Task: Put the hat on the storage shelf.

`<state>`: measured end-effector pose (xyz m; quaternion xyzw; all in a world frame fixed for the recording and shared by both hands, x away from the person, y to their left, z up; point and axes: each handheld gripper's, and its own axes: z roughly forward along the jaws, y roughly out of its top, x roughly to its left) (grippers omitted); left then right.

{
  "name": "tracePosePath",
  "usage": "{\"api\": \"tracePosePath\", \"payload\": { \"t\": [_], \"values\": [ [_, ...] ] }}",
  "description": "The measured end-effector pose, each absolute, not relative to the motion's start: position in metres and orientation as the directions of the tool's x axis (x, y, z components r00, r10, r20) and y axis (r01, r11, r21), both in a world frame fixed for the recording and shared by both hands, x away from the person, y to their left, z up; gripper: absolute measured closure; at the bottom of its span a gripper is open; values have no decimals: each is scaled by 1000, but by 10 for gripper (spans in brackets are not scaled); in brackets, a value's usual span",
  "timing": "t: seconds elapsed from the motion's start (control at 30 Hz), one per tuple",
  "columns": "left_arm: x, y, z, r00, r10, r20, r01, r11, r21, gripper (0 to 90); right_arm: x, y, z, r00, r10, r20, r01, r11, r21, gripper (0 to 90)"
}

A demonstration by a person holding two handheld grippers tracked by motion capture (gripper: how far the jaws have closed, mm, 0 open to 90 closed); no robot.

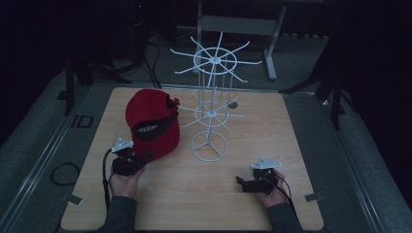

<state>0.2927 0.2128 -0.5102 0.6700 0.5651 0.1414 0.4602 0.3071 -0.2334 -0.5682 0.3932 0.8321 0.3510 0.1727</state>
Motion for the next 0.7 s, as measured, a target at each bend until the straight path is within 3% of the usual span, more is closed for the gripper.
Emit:
{"api": "tracePosePath", "payload": {
  "t": [0.7],
  "values": [
    [300,223,-474,315,904,-288,538,80,839,852,307,-233,-568,-631,776,-11,534,444,719,132]
  ]
}}
